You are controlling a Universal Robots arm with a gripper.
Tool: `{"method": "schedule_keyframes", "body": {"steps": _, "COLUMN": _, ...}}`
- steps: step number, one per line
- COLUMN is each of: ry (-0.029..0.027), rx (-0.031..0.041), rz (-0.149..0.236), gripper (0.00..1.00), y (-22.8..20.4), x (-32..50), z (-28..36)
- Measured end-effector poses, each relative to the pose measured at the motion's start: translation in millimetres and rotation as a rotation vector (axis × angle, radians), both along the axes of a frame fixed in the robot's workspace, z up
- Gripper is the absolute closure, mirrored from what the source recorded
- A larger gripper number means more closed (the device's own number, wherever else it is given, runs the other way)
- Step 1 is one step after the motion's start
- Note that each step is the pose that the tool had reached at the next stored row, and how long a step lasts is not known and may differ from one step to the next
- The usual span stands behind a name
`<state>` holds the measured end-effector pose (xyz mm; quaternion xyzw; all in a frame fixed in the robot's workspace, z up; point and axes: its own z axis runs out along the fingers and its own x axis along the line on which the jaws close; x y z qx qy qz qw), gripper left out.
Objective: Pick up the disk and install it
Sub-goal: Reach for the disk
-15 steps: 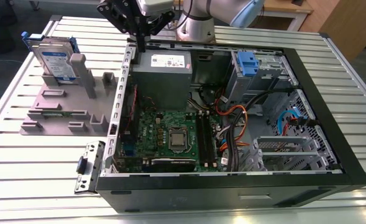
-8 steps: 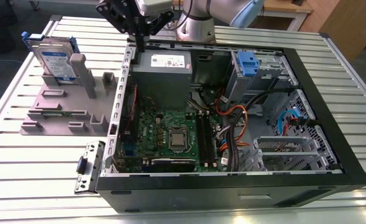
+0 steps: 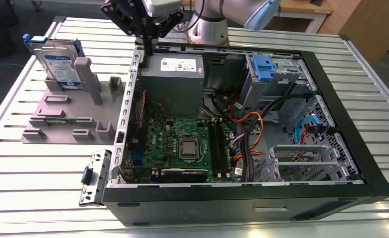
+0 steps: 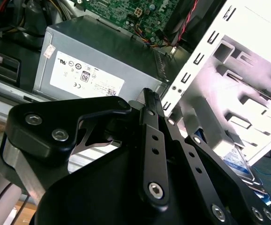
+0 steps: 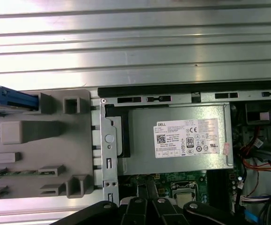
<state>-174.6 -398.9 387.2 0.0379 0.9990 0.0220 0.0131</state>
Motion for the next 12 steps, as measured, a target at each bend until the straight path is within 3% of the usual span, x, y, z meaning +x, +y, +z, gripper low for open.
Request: {"method": "schedule_keyframes", "body": {"steps": 12, "ry": 0.0, "rx": 0.0, "rz": 0.0, "gripper": 0.9, "y": 0.0, "x": -2.7, "z": -0.3}}
